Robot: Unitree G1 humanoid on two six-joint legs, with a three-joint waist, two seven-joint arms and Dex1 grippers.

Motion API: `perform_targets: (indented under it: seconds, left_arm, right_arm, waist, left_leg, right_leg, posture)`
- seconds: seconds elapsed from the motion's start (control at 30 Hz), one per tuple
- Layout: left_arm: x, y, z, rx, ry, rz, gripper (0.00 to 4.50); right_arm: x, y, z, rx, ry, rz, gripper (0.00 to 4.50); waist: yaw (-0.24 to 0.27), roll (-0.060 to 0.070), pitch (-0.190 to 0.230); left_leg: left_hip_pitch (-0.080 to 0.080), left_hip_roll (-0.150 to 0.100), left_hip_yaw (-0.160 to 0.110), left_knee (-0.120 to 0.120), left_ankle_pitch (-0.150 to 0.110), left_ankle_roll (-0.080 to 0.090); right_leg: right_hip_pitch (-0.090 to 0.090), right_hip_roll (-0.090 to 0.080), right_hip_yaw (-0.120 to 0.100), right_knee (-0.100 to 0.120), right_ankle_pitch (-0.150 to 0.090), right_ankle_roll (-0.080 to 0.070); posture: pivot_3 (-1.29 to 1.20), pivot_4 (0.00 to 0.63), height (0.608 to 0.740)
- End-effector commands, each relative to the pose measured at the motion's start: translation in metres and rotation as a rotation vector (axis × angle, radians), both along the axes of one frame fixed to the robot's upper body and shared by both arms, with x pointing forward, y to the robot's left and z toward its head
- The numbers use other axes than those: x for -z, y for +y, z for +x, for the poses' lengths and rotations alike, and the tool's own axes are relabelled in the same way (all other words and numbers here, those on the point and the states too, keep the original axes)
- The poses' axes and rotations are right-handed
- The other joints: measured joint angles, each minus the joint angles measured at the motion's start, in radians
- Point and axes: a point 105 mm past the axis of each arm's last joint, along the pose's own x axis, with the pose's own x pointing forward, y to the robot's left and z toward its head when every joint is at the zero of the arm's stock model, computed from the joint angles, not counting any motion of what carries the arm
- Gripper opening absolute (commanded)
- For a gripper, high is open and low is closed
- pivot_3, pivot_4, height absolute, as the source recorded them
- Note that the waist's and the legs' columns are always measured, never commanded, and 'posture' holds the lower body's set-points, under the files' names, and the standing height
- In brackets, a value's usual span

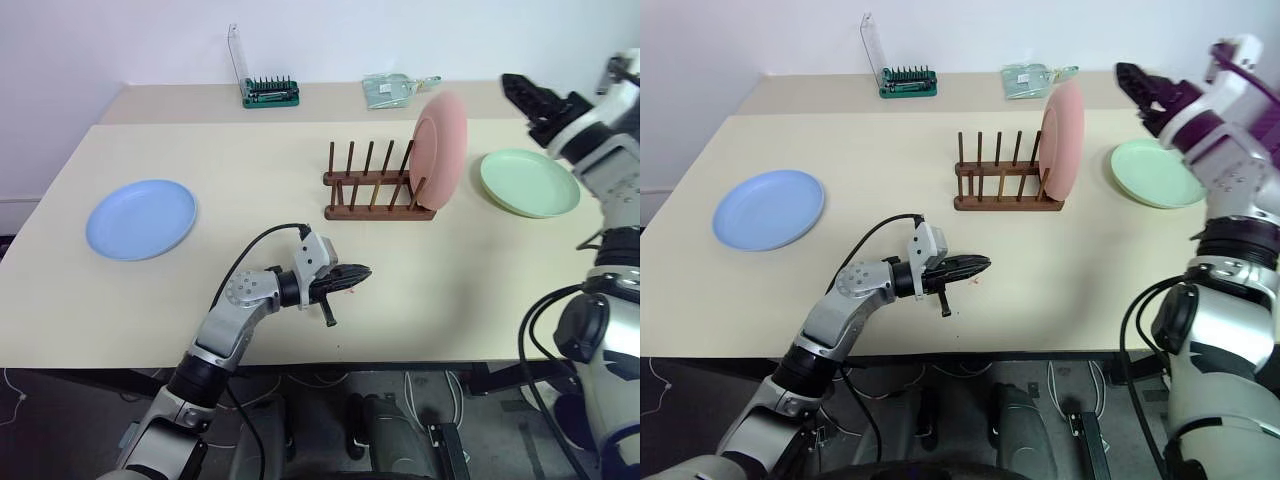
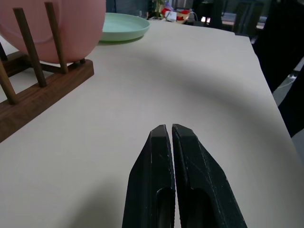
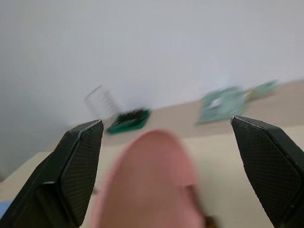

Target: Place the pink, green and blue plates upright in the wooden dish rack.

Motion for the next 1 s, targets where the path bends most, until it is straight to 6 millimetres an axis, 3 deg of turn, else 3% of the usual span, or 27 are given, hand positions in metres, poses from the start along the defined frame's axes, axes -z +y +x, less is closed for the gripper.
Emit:
perform_targets:
  seconds: [0.03,0.13,0.27,0.6,0.7,0.93,1.0]
  left_arm:
    - [-0.011,-0.003,-0.004,0.026,-0.033,-0.026,0.12]
    - [-0.012,-0.005,-0.003,0.036,-0.035,-0.023,0.12]
    - [-0.014,-0.006,-0.002,0.044,-0.038,-0.022,0.12]
    - [-0.012,-0.002,-0.006,0.035,-0.032,-0.019,0.12]
    - [-0.012,-0.002,-0.006,0.032,-0.03,-0.019,0.12]
    - [-0.013,-0.003,-0.005,0.03,-0.032,-0.018,0.12]
    - [-0.013,-0.003,-0.005,0.03,-0.032,-0.017,0.12]
  right_arm:
    - [0.026,-0.038,0.0,0.23,0.095,-0.316,4.45]
    - [0.064,-0.04,0.003,0.251,0.201,-0.726,4.45]
    - [0.107,-0.043,0.005,0.206,0.325,-1.013,4.45]
    - [0.151,-0.046,0.009,0.232,0.459,-1.159,4.45]
    - [0.156,-0.048,0.009,0.263,0.475,-1.191,3.57]
    - [0.157,-0.05,0.011,0.315,0.462,-1.209,0.07]
    - [0.156,-0.051,0.011,0.334,0.451,-1.207,0.07]
  waist:
    - [-0.001,0.0,0.0]
    - [-0.009,0.0,0.0]
    - [-0.025,0.003,0.001]
    - [-0.024,0.003,0.001]
    - [-0.023,0.003,0.001]
    - [-0.024,0.003,0.001]
    - [-0.023,0.003,0.001]
  left_leg:
    - [0.0,-0.001,0.0,0.0,0.0,0.0]
    - [0.001,-0.001,0.0,0.0,0.0,0.0]
    - [0.0,-0.001,0.0,-0.001,0.0,0.0]
    - [0.002,-0.001,0.001,-0.002,0.0,0.0]
    - [0.003,-0.001,0.001,-0.002,0.0,0.0]
    - [0.003,-0.001,0.001,-0.002,0.0,0.0]
    - [0.003,-0.001,0.001,-0.002,0.0,0.0]
  right_leg:
    - [0.0,0.0,0.0,-0.001,0.0,0.0]
    - [0.001,0.001,0.0,-0.002,0.0,0.0]
    - [0.0,0.002,0.001,-0.002,0.0,0.0]
    - [0.001,0.003,0.002,-0.002,0.0,0.0]
    - [0.001,0.003,0.002,-0.002,0.0,0.0]
    - [0.002,0.003,0.002,-0.001,0.0,0.0]
    - [0.002,0.003,0.002,-0.001,0.0,0.0]
  posture:
    - [0.0,0.15,0.73]
    - [0.0,0.15,0.73]
    - [0.0,0.15,0.73]
    - [0.0,0.15,0.73]
    - [0.0,0.15,0.73]
    - [0.0,0.15,0.73]
    - [0.0,0.15,0.73]
